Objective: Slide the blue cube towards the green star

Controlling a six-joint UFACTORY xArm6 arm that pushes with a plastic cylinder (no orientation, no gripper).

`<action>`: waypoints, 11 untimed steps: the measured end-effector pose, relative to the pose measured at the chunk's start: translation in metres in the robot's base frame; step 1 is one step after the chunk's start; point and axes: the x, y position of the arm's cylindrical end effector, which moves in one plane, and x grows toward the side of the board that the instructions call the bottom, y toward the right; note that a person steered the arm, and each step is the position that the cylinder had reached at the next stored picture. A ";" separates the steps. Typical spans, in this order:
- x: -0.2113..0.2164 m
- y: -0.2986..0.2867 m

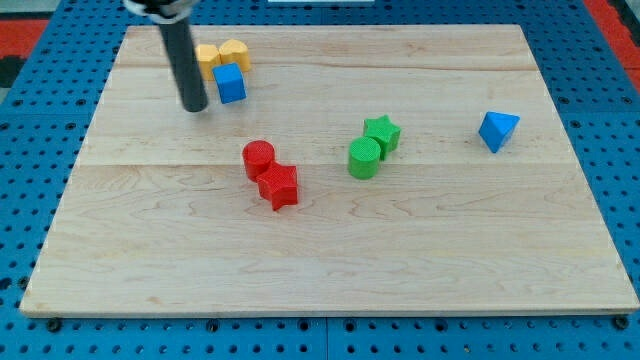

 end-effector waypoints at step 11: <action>-0.029 0.100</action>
